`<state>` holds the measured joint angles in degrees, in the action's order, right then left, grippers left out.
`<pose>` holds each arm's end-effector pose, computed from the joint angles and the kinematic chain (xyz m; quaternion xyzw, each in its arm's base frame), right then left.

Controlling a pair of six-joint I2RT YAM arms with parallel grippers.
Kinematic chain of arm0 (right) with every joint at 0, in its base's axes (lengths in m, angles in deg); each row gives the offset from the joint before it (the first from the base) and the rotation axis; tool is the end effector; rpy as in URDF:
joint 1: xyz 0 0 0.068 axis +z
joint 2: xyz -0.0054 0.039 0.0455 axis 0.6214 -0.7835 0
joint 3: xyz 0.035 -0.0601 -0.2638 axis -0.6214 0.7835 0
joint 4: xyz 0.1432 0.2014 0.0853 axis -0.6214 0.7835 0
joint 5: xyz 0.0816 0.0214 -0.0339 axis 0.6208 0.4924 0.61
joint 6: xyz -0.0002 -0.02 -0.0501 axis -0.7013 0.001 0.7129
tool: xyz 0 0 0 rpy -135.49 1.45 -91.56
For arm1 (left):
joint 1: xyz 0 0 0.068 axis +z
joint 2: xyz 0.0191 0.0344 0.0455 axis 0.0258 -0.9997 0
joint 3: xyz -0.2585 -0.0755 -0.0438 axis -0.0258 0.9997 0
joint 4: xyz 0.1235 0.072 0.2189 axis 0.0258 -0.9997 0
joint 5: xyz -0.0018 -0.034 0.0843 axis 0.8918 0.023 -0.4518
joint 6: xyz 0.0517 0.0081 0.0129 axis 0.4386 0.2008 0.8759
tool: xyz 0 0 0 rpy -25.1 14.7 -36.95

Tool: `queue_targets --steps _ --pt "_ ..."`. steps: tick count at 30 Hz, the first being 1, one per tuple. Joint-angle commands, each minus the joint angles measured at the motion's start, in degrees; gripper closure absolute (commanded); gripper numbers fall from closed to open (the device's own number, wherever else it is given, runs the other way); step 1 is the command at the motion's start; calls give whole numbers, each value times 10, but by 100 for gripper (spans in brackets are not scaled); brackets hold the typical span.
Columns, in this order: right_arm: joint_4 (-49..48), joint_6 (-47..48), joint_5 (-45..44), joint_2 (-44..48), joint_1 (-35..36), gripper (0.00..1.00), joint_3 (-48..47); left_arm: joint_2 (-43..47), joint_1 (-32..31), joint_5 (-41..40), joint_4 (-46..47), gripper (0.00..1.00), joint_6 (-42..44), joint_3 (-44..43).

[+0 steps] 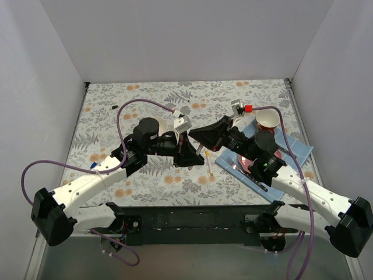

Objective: Insert the pens into the pen caps
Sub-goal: Push the cap all the way onto the barrel until it clicks

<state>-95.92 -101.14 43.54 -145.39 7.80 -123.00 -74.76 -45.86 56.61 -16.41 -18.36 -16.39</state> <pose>0.1520 0.1742 0.3636 -0.1434 0.5548 0.6330 0.5205 0.1667 -0.1989 0.3414 0.1710 0.7357 -0.6400 0.1409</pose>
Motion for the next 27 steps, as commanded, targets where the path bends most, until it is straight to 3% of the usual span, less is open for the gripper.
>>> queue_targets --steps 1,9,12,17,22,27 --pt "164 22 72 -13 46 99 28 30 22 -90 112 100 18 -61" --pt "-104 -50 177 -48 66 99 100 18 80 14 237 100 -93 -28" --pt "-129 -85 185 -71 72 99 101 14 83 19 235 100 -92 -37" --pt "-119 -105 185 -90 84 99 102 10 87 16 189 100 -66 -56" --pt "-14 -70 179 -79 87 99 90 10 98 16 123 100 -31 -82" --pt "12 -79 164 -79 96 99 108 11 129 30 133 100 -45 -74"
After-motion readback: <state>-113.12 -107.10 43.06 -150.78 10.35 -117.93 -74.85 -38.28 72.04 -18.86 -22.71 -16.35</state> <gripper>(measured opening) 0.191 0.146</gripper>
